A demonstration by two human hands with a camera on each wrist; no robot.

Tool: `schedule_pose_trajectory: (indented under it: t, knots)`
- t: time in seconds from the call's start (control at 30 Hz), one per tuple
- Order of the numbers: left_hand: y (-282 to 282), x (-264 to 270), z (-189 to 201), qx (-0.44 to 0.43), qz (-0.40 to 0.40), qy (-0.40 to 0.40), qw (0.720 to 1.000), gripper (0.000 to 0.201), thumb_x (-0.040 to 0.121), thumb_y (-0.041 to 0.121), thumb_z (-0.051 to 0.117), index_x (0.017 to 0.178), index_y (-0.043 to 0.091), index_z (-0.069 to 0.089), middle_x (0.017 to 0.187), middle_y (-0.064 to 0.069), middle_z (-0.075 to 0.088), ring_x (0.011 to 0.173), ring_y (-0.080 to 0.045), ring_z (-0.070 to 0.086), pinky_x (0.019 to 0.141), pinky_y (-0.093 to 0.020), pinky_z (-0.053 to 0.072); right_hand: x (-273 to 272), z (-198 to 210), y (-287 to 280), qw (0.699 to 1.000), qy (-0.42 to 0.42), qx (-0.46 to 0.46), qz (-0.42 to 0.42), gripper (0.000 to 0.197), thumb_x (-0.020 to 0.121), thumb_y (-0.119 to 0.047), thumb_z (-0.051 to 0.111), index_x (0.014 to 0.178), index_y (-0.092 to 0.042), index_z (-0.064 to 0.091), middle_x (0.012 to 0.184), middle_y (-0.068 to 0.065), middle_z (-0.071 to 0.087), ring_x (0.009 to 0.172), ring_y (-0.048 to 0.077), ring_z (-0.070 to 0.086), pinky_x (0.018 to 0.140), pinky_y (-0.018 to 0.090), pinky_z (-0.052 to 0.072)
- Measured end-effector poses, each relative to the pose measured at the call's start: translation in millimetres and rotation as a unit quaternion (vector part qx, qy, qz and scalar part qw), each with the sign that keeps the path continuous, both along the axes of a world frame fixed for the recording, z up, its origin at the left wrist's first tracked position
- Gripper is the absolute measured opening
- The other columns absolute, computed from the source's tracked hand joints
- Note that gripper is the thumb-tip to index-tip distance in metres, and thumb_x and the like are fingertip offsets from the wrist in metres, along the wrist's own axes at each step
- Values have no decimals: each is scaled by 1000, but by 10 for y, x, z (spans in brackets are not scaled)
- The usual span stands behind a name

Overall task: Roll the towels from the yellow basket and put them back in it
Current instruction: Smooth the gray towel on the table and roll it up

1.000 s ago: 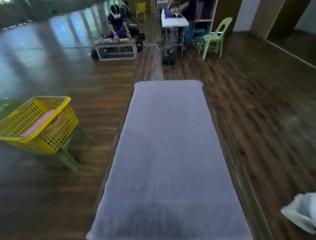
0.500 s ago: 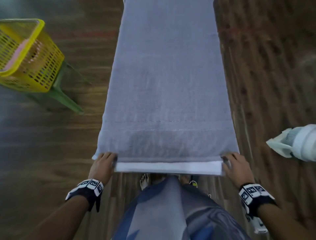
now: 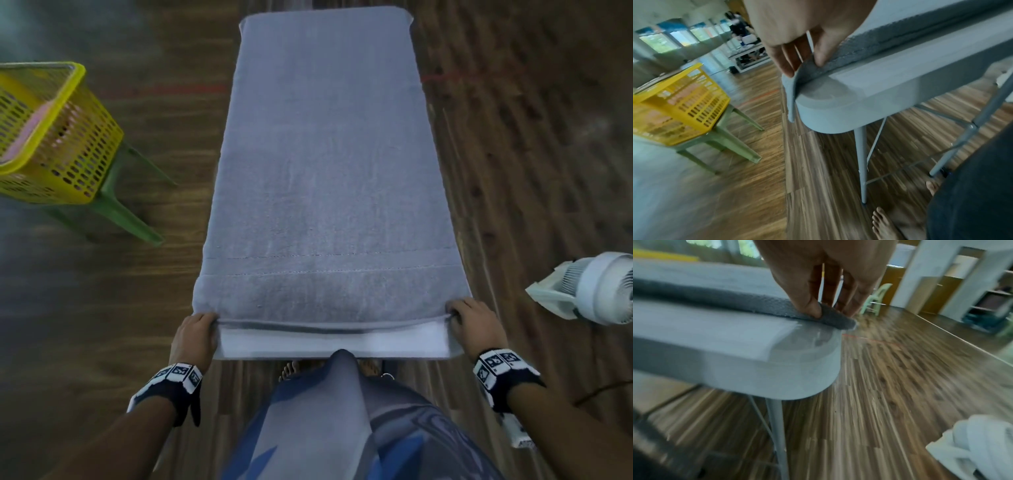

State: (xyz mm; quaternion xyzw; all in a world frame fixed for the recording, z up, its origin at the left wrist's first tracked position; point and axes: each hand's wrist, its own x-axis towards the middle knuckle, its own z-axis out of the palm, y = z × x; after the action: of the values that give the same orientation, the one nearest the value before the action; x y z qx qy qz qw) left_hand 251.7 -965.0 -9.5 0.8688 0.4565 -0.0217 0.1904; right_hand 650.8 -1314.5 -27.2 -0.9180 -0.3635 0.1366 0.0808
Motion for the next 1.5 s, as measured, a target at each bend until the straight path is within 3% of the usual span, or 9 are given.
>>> schedule_pose_trajectory:
  t: [0.27, 0.4, 0.53, 0.67, 0.97, 1.1, 1.23, 1.37, 1.5]
  knots:
    - [-9, -152, -15, 6, -2, -34, 999, 30, 78, 21, 36, 76, 11, 63, 71, -5, 57, 68, -28, 52, 64, -36, 40, -243, -115, -253, 992, -30, 12, -118, 12, 81, -8, 64, 78, -19, 68, 84, 6, 69, 79, 29, 57, 82, 43, 38]
    - [-25, 55, 28, 11, 19, 71, 997, 10, 82, 14, 58, 92, 15, 55, 89, -7, 54, 87, -33, 53, 77, -47, 44, -219, -102, -198, 987, -25, -10, -158, 22, 79, -9, 64, 98, -20, 65, 99, 9, 63, 95, 32, 55, 93, 48, 33]
    - [-144, 140, -14, 35, 82, 42, 995, 23, 72, -2, 67, 88, 8, 55, 88, -14, 52, 79, -34, 50, 66, -47, 43, -218, -68, -110, 987, -15, 82, -138, 27, 67, 10, 71, 88, -8, 68, 93, 18, 61, 86, 42, 57, 78, 51, 46]
    - [-258, 64, -107, 13, 55, -30, 998, 34, 60, -12, 69, 87, 6, 59, 86, -12, 56, 78, -31, 50, 67, -46, 46, -387, -169, -101, 995, 44, 95, -2, 36, 59, 10, 76, 88, -9, 67, 93, 10, 63, 83, 33, 61, 75, 46, 53]
    - [-70, -84, -134, 13, 72, -24, 997, 30, 71, -7, 69, 98, 7, 67, 100, -9, 63, 94, -32, 52, 76, -44, 49, -292, -130, -77, 990, 21, 126, -62, 33, 61, 22, 70, 85, 0, 72, 88, 18, 68, 80, 38, 61, 78, 45, 51]
    - [-27, -84, -121, 29, 51, -10, 998, 17, 71, 1, 71, 86, 10, 70, 87, -9, 68, 81, -33, 56, 72, -44, 48, -180, -117, -133, 993, -3, 89, -83, 23, 65, 11, 74, 81, -6, 72, 83, 13, 71, 78, 35, 59, 74, 43, 50]
    - [-13, -5, -44, 61, 0, 28, 998, 20, 79, 24, 46, 76, 19, 65, 73, 2, 63, 72, -27, 57, 77, -45, 41, -135, -117, -186, 991, -50, 32, -120, 14, 78, -3, 69, 77, -17, 70, 82, 6, 71, 83, 31, 59, 85, 45, 36]
    - [83, 122, -44, 51, 20, 74, 996, 10, 84, 15, 57, 89, 23, 57, 84, 1, 59, 87, -26, 55, 87, -44, 30, -106, -103, -74, 986, -49, -15, -161, 10, 82, -11, 63, 91, -16, 66, 96, 12, 64, 92, 32, 54, 90, 45, 31]
    - [63, 166, -34, 80, 46, 71, 993, 23, 73, 5, 66, 91, 14, 54, 85, -8, 50, 79, -30, 48, 77, -49, 42, -99, -85, -44, 989, -25, 43, -139, 10, 75, -1, 65, 83, -7, 62, 92, 19, 56, 84, 39, 53, 77, 47, 42]
